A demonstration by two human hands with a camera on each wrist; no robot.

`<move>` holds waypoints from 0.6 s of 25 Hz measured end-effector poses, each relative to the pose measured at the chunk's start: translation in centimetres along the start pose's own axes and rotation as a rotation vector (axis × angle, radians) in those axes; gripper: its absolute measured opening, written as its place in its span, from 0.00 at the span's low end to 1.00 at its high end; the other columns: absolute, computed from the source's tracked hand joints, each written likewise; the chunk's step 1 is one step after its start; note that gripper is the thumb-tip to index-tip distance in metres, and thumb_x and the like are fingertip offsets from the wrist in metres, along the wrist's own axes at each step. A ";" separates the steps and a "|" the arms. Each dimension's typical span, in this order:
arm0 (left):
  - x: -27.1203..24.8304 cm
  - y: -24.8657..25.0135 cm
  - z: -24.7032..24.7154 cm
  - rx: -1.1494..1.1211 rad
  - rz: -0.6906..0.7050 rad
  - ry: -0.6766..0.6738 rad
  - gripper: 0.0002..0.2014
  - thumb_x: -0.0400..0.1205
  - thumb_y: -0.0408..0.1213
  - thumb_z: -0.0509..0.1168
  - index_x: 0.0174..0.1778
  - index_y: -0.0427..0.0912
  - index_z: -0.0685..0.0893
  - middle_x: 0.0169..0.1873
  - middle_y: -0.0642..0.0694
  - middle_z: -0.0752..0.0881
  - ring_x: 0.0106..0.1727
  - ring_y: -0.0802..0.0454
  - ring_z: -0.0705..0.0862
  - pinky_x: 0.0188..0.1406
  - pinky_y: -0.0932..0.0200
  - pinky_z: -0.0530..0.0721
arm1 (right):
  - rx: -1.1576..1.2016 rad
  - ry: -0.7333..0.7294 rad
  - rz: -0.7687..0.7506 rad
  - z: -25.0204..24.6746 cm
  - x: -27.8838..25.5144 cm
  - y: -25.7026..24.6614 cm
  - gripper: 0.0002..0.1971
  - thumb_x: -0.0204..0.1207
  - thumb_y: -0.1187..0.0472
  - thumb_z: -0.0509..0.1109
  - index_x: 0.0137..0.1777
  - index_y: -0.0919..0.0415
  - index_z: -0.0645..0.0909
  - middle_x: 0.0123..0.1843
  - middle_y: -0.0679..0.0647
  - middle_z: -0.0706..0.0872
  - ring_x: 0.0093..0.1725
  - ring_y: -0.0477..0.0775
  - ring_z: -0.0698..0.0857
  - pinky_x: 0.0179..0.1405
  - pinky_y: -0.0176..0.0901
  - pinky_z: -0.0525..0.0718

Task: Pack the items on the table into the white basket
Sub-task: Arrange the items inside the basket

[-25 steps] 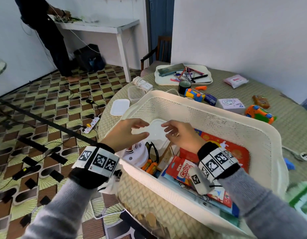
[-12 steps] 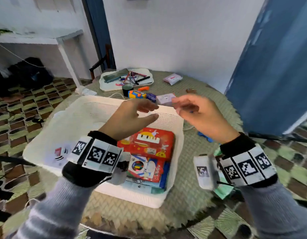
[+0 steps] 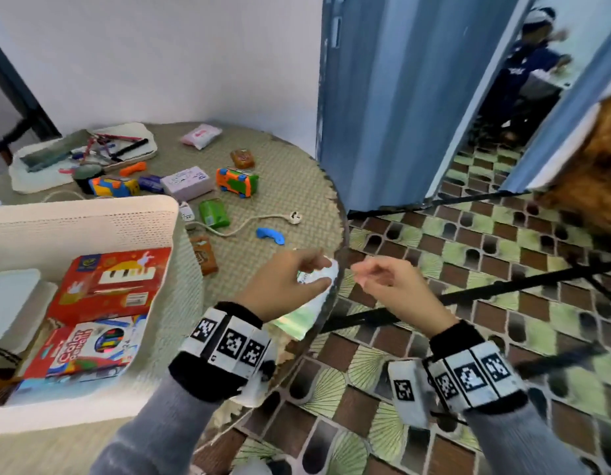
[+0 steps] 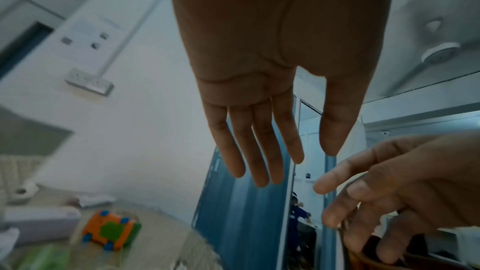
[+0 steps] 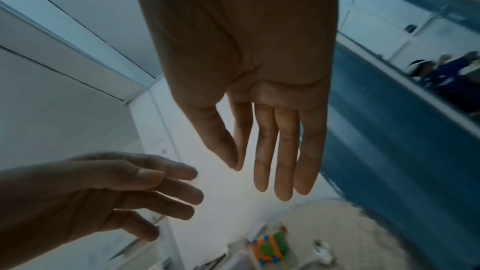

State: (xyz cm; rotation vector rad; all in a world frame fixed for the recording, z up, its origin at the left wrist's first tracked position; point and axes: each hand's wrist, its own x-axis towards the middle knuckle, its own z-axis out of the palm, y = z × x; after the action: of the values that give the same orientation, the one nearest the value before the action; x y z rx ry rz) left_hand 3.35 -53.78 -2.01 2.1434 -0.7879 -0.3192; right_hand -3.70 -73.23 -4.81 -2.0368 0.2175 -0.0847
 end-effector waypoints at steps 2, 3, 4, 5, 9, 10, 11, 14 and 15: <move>1.0 0.1 3.6 -0.037 -0.036 -0.077 0.12 0.79 0.36 0.70 0.58 0.40 0.85 0.49 0.51 0.85 0.51 0.58 0.82 0.39 0.84 0.70 | -0.030 0.037 0.090 -1.5 -1.7 3.3 0.08 0.78 0.65 0.69 0.50 0.51 0.85 0.50 0.47 0.88 0.49 0.45 0.85 0.52 0.39 0.82; 1.5 0.1 5.2 -0.045 -0.045 -0.117 0.12 0.79 0.36 0.70 0.57 0.40 0.85 0.49 0.51 0.85 0.50 0.59 0.82 0.38 0.84 0.70 | -0.026 0.066 0.143 -2.1 -2.4 4.7 0.09 0.78 0.66 0.69 0.52 0.52 0.85 0.48 0.49 0.88 0.48 0.48 0.85 0.50 0.40 0.82; 1.9 0.0 6.7 -0.056 -0.053 -0.154 0.11 0.79 0.35 0.70 0.57 0.39 0.84 0.48 0.51 0.85 0.49 0.60 0.82 0.38 0.83 0.71 | -0.016 0.095 0.194 -2.5 -3.1 6.2 0.09 0.77 0.67 0.69 0.53 0.54 0.85 0.47 0.51 0.88 0.47 0.50 0.85 0.47 0.39 0.83; 2.3 -0.3 8.0 -0.070 -0.061 -0.187 0.11 0.79 0.34 0.70 0.57 0.39 0.84 0.48 0.51 0.85 0.48 0.61 0.82 0.40 0.83 0.72 | -0.007 0.112 0.234 -2.9 -3.6 7.3 0.09 0.78 0.67 0.68 0.53 0.55 0.85 0.45 0.52 0.87 0.45 0.51 0.84 0.42 0.35 0.82; 4.4 -2.3 12.1 -0.080 -0.083 -0.324 0.09 0.79 0.34 0.70 0.55 0.44 0.84 0.48 0.50 0.86 0.51 0.55 0.84 0.47 0.78 0.75 | -0.007 0.111 0.355 -4.1 -5.5 11.4 0.09 0.78 0.66 0.68 0.55 0.56 0.85 0.43 0.53 0.83 0.43 0.46 0.80 0.35 0.26 0.75; 5.0 -2.7 12.8 -0.076 -0.089 -0.355 0.09 0.79 0.35 0.71 0.54 0.45 0.83 0.48 0.50 0.86 0.51 0.55 0.84 0.48 0.76 0.75 | -0.002 0.116 0.379 -4.4 -5.6 12.5 0.08 0.78 0.66 0.68 0.54 0.56 0.85 0.44 0.56 0.84 0.44 0.48 0.81 0.38 0.28 0.76; 5.7 -3.2 13.5 -0.072 -0.094 -0.378 0.09 0.79 0.36 0.71 0.54 0.46 0.83 0.48 0.52 0.86 0.51 0.57 0.83 0.48 0.76 0.75 | 0.007 0.121 0.401 -4.6 -5.7 13.6 0.08 0.78 0.66 0.69 0.53 0.56 0.85 0.45 0.56 0.85 0.46 0.49 0.82 0.40 0.31 0.77; 7.9 -4.1 15.1 -0.053 -0.105 -0.402 0.09 0.79 0.37 0.71 0.53 0.50 0.82 0.45 0.58 0.84 0.48 0.64 0.81 0.51 0.72 0.76 | 0.028 0.116 0.470 -5.5 -4.7 16.2 0.08 0.78 0.66 0.69 0.53 0.54 0.85 0.42 0.51 0.84 0.45 0.47 0.82 0.40 0.33 0.77; 8.6 -4.5 15.4 -0.050 -0.110 -0.398 0.09 0.78 0.37 0.71 0.53 0.50 0.83 0.45 0.59 0.84 0.48 0.65 0.81 0.51 0.71 0.76 | 0.021 0.106 0.482 -5.8 -4.1 16.7 0.08 0.78 0.66 0.69 0.54 0.55 0.85 0.41 0.49 0.83 0.43 0.45 0.81 0.39 0.31 0.76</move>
State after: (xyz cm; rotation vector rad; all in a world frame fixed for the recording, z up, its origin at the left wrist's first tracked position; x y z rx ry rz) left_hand 4.67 -66.46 -14.96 2.1067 -0.8709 -0.8329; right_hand -10.59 -84.93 -16.82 -1.9085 0.7619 0.1055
